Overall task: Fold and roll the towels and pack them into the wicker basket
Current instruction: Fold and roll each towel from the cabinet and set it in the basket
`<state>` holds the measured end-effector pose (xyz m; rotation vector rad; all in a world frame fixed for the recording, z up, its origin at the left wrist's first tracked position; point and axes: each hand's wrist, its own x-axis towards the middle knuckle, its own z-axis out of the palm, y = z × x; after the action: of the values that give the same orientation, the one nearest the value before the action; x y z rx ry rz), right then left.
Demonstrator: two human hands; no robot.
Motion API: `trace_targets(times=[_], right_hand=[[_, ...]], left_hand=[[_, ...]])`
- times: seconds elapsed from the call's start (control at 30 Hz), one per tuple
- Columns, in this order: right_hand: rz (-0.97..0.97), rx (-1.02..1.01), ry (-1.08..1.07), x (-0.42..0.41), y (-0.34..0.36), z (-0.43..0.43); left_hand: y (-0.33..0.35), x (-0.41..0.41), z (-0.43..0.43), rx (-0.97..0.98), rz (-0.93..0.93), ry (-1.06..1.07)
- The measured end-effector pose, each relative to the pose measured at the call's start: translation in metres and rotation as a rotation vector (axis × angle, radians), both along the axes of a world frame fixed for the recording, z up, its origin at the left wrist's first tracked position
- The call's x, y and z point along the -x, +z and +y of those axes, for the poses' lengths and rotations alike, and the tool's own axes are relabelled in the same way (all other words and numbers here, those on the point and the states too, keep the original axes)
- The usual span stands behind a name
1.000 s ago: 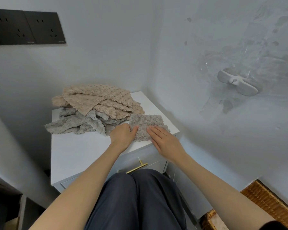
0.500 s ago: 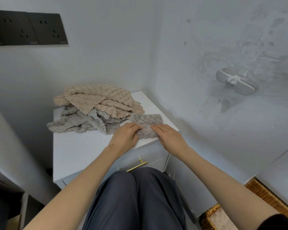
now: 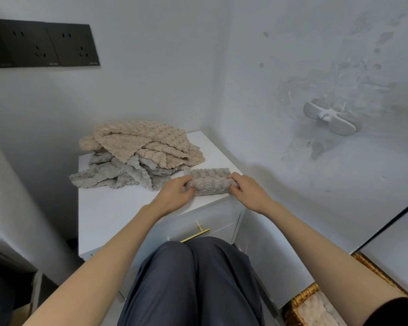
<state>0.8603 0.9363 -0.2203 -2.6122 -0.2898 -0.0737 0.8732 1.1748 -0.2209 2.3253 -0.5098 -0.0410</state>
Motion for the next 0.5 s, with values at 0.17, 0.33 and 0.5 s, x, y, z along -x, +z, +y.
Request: trace_targets(times=[0.17,0.33,0.5], right_hand=[[0.083,-0.221,-0.131,0.003,0.003,0.000],[0.114,-0.209,-0.302,-0.004,0.000,0.003],[0.089,-0.165,-0.478,-0.010,-0.006,0.014]], left_hand=[[0.002,0.001,-0.002,0.066,0.086,0.081],[-0.001,-0.004,-0.011,0.034,0.088,0.200],[-0.003,-0.008,-0.018,-0.049,0.074,0.294]])
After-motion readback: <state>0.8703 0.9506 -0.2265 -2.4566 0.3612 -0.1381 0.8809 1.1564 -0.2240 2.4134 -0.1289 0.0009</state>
